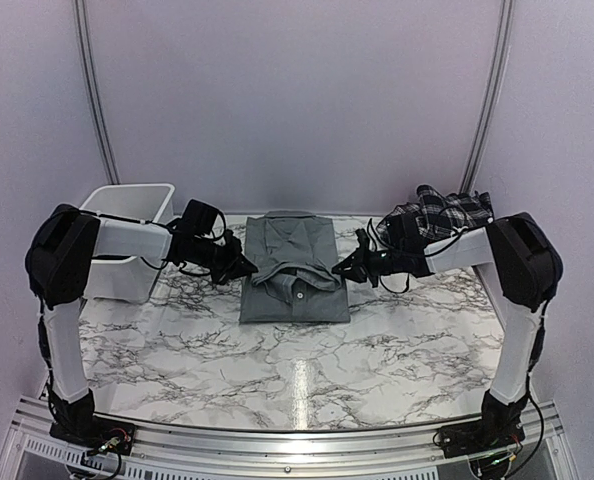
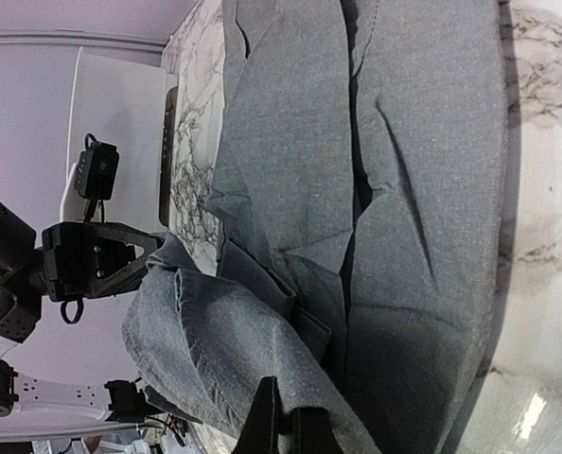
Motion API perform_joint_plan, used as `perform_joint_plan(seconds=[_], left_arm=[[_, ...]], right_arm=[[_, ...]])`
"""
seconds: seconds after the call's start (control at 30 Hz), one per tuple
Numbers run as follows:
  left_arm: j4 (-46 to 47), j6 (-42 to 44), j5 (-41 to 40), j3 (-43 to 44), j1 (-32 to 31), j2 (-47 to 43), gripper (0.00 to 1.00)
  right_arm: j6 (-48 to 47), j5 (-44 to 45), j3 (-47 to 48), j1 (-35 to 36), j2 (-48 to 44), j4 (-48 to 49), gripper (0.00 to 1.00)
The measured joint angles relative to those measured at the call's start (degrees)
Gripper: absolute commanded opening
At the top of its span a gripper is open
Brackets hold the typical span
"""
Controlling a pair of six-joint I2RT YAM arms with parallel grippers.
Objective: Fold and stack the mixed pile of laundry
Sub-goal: Fold the rectangle-folded shirt at the center of the board.
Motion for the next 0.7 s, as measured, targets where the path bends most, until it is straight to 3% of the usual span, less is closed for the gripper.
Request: perform_joint_plan(seconds=[0.03,0.2,0.27,0.37,0.47,0.57,0.7], left_arm=[[0.96,-0.48,0.13,0.00,0.31,0.61,0.03],[6.05,-3.02,1.11,0.00,1.77,3.63,0.47],[7.34,-4.15,1.22,0.33,2.54,4.42,0.56],[8.09,-4.94,1.05,2.03,3.78,4.72,0.62],[9.55,-5.20,0.66,4.76,5.22,4.52,0.83],[10.75,-4.79,-1.38,4.00,6.78,2.10,0.85],[10.82,-1.90,-3.39,-1.27,7.80,-4.28,0.80]], right_arm=[[-0.13,-0.52,0.79,-0.33,0.98,0.15,0.08],[0.07,-4.04,5.11,-1.49,6.36,0.72,0.46],[-0.11,-5.29,6.73,-1.90,7.48,0.66,0.55],[-0.42,-6.49,9.68,-2.99,7.65,0.44,0.65],[-1.27,-7.02,13.22,-4.79,7.43,0.17,0.80],[-3.72,-7.17,14.34,-6.84,5.27,-1.88,0.80],[-7.72,-6.73,11.17,-8.02,-0.70,-5.09,0.68]])
